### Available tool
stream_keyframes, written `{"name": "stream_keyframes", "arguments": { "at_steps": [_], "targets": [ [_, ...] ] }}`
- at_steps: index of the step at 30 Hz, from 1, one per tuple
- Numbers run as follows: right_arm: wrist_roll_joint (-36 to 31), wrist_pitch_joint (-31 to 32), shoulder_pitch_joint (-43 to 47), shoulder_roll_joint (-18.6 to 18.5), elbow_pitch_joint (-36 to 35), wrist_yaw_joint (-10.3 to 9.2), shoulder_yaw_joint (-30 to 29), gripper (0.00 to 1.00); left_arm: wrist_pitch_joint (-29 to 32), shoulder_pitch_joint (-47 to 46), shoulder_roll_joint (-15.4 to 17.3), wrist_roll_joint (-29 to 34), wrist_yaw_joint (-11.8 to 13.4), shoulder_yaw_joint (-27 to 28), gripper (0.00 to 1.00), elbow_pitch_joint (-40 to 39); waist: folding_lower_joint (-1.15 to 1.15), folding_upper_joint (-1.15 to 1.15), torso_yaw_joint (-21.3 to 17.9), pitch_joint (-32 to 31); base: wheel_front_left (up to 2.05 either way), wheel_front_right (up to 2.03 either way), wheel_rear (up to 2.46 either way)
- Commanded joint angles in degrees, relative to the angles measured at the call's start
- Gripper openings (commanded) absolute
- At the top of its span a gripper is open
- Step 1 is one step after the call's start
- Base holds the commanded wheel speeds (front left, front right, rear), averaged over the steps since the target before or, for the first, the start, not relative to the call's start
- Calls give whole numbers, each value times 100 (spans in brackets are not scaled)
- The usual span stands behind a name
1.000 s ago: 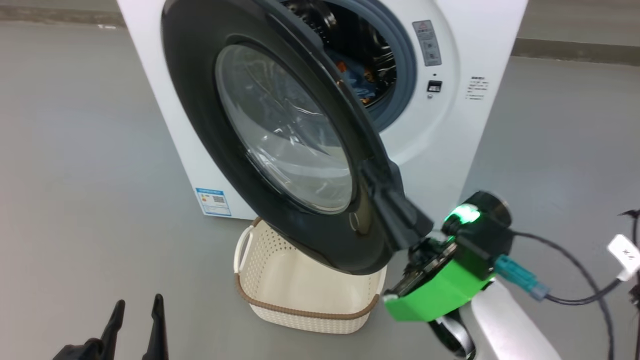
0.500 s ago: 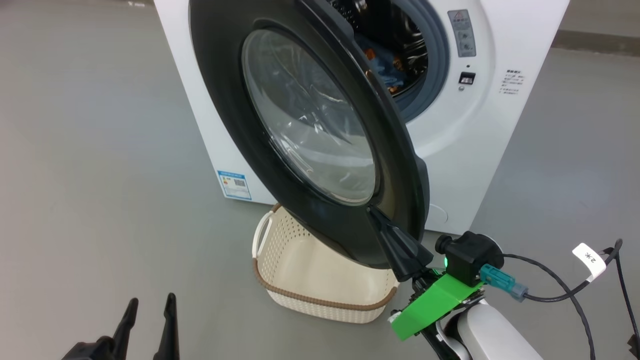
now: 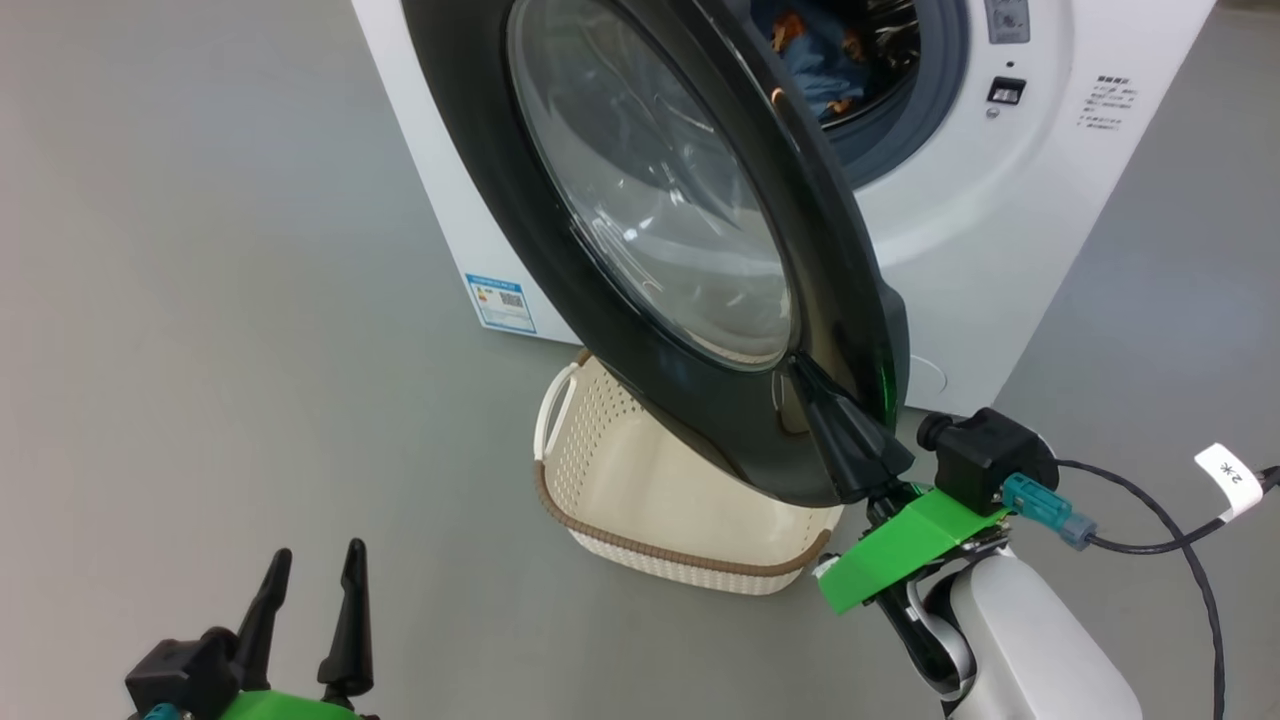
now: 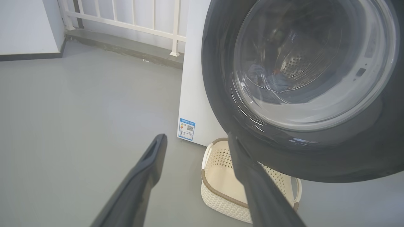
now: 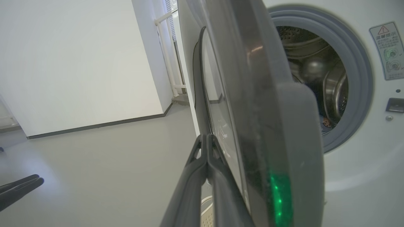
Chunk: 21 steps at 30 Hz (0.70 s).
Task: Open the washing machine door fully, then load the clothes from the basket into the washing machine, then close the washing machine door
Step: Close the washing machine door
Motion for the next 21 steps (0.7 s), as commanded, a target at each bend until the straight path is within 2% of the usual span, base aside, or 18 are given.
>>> {"name": "stream_keyframes", "arguments": {
  "at_steps": [1, 21],
  "targets": [
    [-76, -27, -247, 90, -137, 9, 61, 0, -36, -266, 101, -38, -14, 209, 100, -90, 0, 0, 45, 102, 0, 0, 0],
    [-565, -27, -753, 91, -168, 9, -334, 0, -36, -495, 136, -193, -14, 91, 100, -140, 0, 0, -159, 579, 0, 0, 0]
  ]
}}
